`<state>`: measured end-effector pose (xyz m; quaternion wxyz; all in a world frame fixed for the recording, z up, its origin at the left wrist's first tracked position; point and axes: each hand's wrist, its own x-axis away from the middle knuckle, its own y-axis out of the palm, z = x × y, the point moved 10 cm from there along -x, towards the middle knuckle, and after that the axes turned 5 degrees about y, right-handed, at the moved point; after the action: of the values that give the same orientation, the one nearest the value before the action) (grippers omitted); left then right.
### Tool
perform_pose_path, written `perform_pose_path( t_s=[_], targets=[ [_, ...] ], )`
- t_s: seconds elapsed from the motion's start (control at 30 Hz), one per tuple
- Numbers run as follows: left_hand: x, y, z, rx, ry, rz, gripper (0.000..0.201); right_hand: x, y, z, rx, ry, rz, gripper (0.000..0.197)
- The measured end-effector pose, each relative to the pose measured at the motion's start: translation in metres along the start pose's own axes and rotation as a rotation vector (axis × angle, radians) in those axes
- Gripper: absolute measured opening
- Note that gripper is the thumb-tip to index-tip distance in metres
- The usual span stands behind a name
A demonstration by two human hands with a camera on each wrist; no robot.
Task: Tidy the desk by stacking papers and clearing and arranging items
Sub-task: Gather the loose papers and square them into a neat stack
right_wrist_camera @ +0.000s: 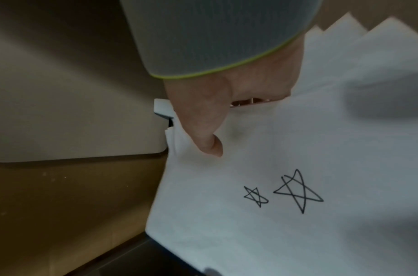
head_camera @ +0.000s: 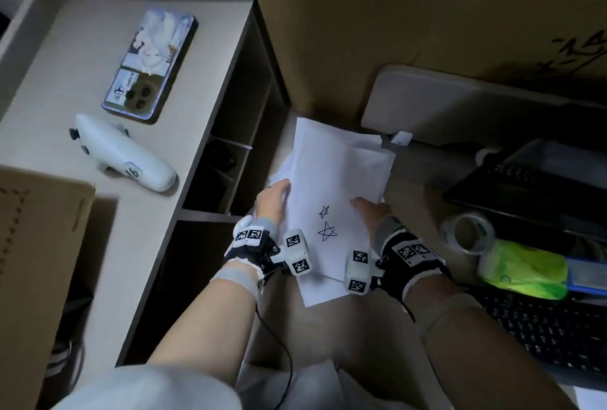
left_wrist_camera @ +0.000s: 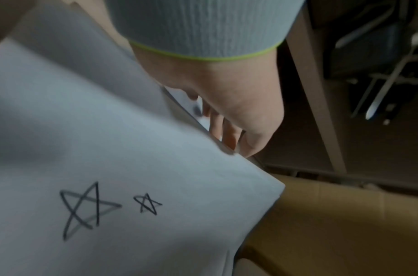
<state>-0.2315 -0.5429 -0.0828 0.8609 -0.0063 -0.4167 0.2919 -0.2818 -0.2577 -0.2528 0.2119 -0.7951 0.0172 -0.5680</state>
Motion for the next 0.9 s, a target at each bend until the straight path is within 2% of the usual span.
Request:
perform_pose_path(
  t_s=[0.03, 0.1, 0.13, 0.2, 0.3, 0.43, 0.57, 0.67, 0.8, 0.9],
  targets=[
    [-0.005, -0.002, -0.003, -0.032, -0.003, 0.026, 0.076, 0.009, -0.002, -0.007, 0.031, 0.01, -0.003, 0.121],
    [-0.022, -0.008, -0.021, -0.03, -0.064, 0.098, 0.096, 0.067, -0.006, -0.031, 0.117, 0.028, -0.043, 0.113],
    [-0.022, -0.008, -0.024, -0.042, -0.076, 0.094, 0.101, 0.087, -0.009, -0.039, 0.132, 0.026, -0.07, 0.099],
    [-0.022, -0.008, -0.021, -0.105, -0.072, 0.076, 0.096, 0.093, -0.008, -0.04, 0.13, 0.011, -0.097, 0.063],
    [-0.01, -0.001, -0.011, -0.126, -0.056, -0.018, 0.083, 0.089, -0.009, -0.03, 0.157, -0.026, -0.084, 0.037],
    [-0.001, 0.0, -0.024, -0.197, -0.063, -0.056, 0.05, 0.098, -0.017, -0.024, 0.077, -0.074, -0.024, 0.046],
    [0.003, -0.011, -0.049, -0.345, -0.054, -0.031, 0.041, 0.113, -0.033, -0.037, 0.127, -0.149, 0.023, 0.049],
    [0.006, -0.016, -0.076, -0.311, -0.145, -0.024, 0.028, 0.12, -0.049, -0.039, 0.219, -0.174, 0.065, 0.046],
    [0.026, -0.032, -0.074, -0.376, -0.204, 0.04, 0.026, 0.124, -0.053, -0.041, 0.437, -0.246, 0.028, 0.041],
    [0.03, -0.027, -0.082, -0.259, -0.21, 0.016, 0.053, 0.125, -0.049, -0.044, 0.482, -0.243, 0.068, 0.055]
  ],
)
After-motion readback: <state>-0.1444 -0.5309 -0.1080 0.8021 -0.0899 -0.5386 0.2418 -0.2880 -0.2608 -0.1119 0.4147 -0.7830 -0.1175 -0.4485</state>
